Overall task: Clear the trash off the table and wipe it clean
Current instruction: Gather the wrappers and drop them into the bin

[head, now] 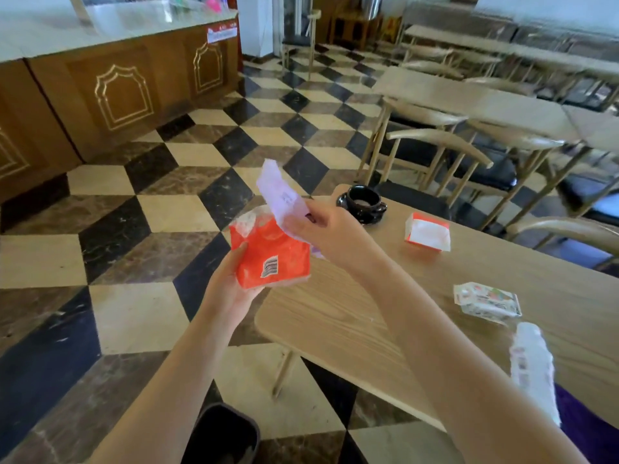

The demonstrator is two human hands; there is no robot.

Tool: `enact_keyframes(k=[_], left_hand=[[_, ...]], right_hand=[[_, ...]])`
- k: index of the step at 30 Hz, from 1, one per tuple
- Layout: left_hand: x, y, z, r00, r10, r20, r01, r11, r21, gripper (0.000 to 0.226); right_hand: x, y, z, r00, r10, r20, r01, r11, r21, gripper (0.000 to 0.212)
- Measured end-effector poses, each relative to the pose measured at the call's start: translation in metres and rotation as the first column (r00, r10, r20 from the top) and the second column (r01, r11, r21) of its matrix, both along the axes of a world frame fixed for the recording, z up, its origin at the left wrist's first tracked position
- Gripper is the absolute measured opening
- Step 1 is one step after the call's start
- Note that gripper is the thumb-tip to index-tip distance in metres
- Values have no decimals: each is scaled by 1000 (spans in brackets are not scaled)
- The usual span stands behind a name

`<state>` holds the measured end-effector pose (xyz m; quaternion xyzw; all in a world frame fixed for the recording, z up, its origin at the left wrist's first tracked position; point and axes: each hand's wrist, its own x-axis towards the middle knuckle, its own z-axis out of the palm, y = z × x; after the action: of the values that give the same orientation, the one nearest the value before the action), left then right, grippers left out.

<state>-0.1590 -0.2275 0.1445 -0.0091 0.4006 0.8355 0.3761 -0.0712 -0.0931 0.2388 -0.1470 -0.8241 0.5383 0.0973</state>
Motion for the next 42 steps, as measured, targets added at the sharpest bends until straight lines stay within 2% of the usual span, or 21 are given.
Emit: enact_keyframes(k=[3, 6, 9, 13, 16, 18, 19, 22, 24, 26, 27, 30, 31, 33, 35, 36, 39, 42], left_hand=[[-1, -5, 6, 977, 16, -212, -38, 994, -103, 33], [-6, -17, 4, 959, 59, -277, -103, 984, -147, 40], [-13, -29, 2, 939, 64, -339, -139, 969, -202, 29], [-18, -45, 2, 927, 38, -373, -144, 955, -260, 36], [-26, -64, 0, 944, 54, -324, -154, 944, -292, 48], [-31, -80, -5, 950, 52, -308, -143, 949, -280, 63], [-32, -88, -8, 937, 50, -346, -153, 949, -277, 68], [-30, -112, -14, 909, 83, -408, -220, 928, -302, 62], [-27, -126, -24, 907, 226, -354, -334, 899, -282, 42], [-21, -141, -38, 888, 364, -280, -436, 860, -265, 37], [-16, -148, -47, 872, 419, -254, -479, 836, -267, 39], [5, -166, -81, 809, 545, -220, -587, 758, -283, 35], [13, -171, -94, 797, 567, -207, -604, 744, -286, 35], [28, -178, -120, 783, 600, -163, -619, 724, -304, 34], [44, -187, -145, 774, 625, -104, -617, 707, -345, 36], [51, -193, -157, 772, 631, -73, -610, 704, -364, 37], [68, -211, -196, 771, 637, -6, -576, 694, -433, 27], [81, -223, -241, 734, 677, 58, -556, 647, -521, 16]], right_hand=[[-8, -29, -21, 998, -33, 54, 26, 991, 133, 33], [-17, -46, -44, 999, -21, 42, 19, 999, 39, 46], [-27, -60, -61, 997, -80, 24, 80, 997, -21, 45], [-43, -76, -75, 995, -98, -3, 97, 991, -88, 42], [-60, -86, -81, 999, -27, 24, 30, 992, -126, 56], [-72, -93, -87, 999, 9, 44, -6, 997, -81, 65], [-79, -98, -89, 999, 20, 40, -18, 999, -39, 67], [-95, -116, -97, 991, 126, 36, -128, 990, 65, 68], [-101, -130, -106, 964, 259, 63, -262, 964, 47, 68], [-102, -143, -117, 924, 372, 87, -376, 926, 39, 69], [-102, -148, -123, 910, 405, 85, -409, 912, 31, 63], [-100, -160, -149, 899, 438, 23, -437, 899, -9, 27], [-100, -163, -162, 898, 438, 39, -436, 899, -46, 26], [-100, -169, -187, 857, 487, 168, -449, 866, -221, 44], [-97, -176, -214, 743, 603, 290, -486, 784, -386, 65], [-96, -180, -228, 681, 660, 318, -521, 741, -423, 66], [-91, -194, -273, 530, 755, 385, -587, 655, -475, 49], [-84, -207, -322, 519, 718, 464, -564, 696, -445, 43]])
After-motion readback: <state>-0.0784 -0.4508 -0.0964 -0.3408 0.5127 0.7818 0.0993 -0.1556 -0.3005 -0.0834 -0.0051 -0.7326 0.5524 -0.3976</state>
